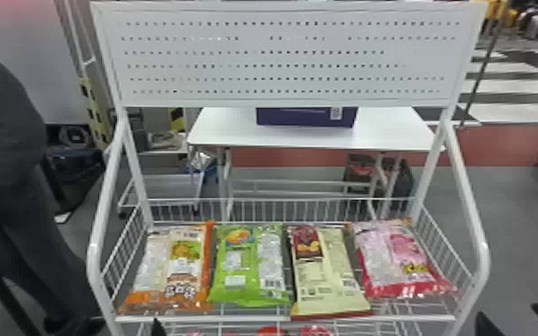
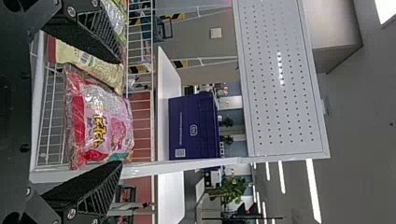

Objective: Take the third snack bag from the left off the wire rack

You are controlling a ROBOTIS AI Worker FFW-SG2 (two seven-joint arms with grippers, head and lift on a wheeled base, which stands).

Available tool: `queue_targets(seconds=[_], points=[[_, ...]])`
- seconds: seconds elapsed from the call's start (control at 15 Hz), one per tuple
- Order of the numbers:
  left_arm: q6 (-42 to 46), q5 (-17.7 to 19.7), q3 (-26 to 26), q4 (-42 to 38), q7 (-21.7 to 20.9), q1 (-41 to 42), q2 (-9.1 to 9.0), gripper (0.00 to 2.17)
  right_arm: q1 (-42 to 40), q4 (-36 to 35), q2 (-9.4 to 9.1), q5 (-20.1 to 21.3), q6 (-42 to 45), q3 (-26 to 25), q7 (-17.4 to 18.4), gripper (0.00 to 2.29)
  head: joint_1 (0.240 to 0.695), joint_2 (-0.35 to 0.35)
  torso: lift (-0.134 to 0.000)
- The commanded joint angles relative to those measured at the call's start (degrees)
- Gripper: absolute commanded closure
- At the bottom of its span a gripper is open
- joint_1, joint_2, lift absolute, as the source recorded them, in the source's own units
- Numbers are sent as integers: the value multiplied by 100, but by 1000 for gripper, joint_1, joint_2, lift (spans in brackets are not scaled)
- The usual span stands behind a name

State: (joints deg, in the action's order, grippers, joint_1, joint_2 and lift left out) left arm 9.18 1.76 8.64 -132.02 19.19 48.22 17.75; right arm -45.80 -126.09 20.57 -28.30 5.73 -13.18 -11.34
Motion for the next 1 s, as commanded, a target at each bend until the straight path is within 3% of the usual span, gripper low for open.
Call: queue_targets(seconds=[0.0,0.6,0.73,0.93], points=[[0,0,-3,-8,-3,12,0,167,-26,-21,9,0,11,-9,0,130,499,0,0],[35,-26,23,-70,5,83,0,167,36,-12,53,44,29,88,35,130,499,0,0],[53,-123,94,-79,5,109,0,167,510,103,44,395,-164,545,158,130,499,0,0],[53,-184,217,-35,5,65,-18,167,1750,568,35,580,-1079,1354,211,130,499,0,0]])
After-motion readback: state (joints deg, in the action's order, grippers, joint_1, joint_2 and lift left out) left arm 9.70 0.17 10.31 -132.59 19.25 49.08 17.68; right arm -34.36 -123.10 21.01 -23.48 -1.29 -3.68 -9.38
